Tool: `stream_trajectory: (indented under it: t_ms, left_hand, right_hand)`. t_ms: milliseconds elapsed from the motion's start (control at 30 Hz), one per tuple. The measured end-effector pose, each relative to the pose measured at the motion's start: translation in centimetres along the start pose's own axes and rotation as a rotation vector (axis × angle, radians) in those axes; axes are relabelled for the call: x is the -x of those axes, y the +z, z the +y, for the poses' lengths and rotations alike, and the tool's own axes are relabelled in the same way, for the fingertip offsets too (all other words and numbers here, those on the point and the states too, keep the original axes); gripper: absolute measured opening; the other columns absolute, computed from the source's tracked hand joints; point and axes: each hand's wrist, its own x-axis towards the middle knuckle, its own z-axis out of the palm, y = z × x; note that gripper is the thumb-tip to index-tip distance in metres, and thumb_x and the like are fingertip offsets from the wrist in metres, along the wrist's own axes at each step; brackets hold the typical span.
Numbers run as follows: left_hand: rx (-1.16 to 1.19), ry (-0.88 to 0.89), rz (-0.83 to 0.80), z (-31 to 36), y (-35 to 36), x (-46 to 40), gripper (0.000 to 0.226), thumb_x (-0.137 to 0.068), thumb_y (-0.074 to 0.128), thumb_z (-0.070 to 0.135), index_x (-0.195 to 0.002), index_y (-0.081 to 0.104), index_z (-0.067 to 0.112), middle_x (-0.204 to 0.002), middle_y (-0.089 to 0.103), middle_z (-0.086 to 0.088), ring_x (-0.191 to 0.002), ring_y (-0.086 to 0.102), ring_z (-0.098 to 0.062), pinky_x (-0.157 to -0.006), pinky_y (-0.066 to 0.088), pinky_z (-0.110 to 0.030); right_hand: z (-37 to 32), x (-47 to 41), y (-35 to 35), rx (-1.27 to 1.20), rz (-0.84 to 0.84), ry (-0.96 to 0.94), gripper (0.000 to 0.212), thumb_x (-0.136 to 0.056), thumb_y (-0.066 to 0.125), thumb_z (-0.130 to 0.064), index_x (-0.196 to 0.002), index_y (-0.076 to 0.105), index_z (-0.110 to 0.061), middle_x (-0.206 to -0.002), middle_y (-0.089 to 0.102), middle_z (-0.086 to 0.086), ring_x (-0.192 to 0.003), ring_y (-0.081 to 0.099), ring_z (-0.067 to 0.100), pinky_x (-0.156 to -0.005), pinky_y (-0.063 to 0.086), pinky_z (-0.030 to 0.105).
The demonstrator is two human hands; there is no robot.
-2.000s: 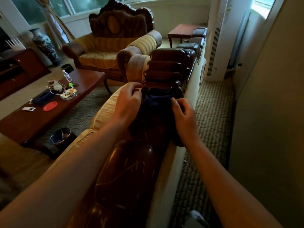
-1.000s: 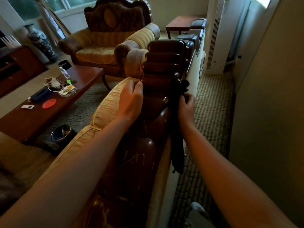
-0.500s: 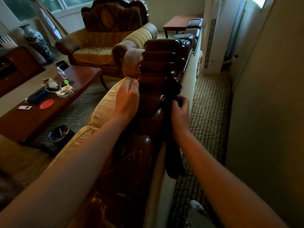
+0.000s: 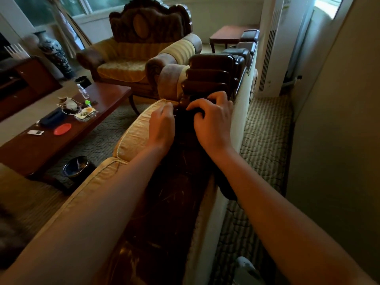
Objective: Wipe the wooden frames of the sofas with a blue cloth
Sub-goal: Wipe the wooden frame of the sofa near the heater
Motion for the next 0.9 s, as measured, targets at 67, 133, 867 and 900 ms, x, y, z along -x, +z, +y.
stream_trajectory:
  t_ms: [67,133,867,900]
  left_hand:
    - [-0.008,-0.004,-0.01,0.1,-0.1,0.1,0.05,-0.079,0.035,0.038,-0.094,0.069,0.004,-0.095,0.067,-0.021,-0.091,0.063,-0.036,-0.082,0.048,-0.058]
    - [0.005,-0.012,-0.02,0.1,-0.1,0.3,0.049,-0.08,0.035,0.039,-0.093,0.069,0.005,-0.095,0.067,-0.021,-0.09,0.063,-0.035,-0.081,0.048,-0.057]
    - [0.018,0.007,-0.012,-0.5,0.0,-0.3,0.047,-0.077,0.036,0.039,-0.089,0.068,0.006,-0.092,0.068,-0.016,-0.09,0.063,-0.035,-0.082,0.048,-0.06]
    - [0.021,0.002,-0.01,-0.4,0.0,-0.2,0.045,-0.078,0.037,0.037,-0.089,0.069,0.007,-0.091,0.068,-0.015,-0.09,0.063,-0.034,-0.083,0.049,-0.058]
  right_hand:
    - [-0.4,0.1,-0.2,0.033,-0.041,0.005,0.025,-0.084,0.053,-0.003,-0.095,0.069,-0.018,-0.109,0.047,0.009,-0.099,0.043,0.024,-0.078,0.031,0.019]
    - [0.0,0.0,-0.6,-0.009,-0.08,0.06,0.022,-0.082,0.055,-0.003,-0.096,0.064,-0.017,-0.109,0.046,0.008,-0.1,0.043,0.021,-0.072,0.029,0.011]
    - [1.2,1.2,-2.7,-0.434,0.08,0.1,0.024,-0.082,0.068,-0.007,-0.101,0.068,-0.021,-0.106,0.058,-0.007,-0.1,0.054,0.0,-0.092,0.045,0.017]
    - [0.8,0.7,-2.5,-0.365,0.025,0.003,0.024,-0.081,0.068,-0.006,-0.1,0.07,-0.019,-0.104,0.058,-0.009,-0.098,0.053,0.0,-0.091,0.042,0.013]
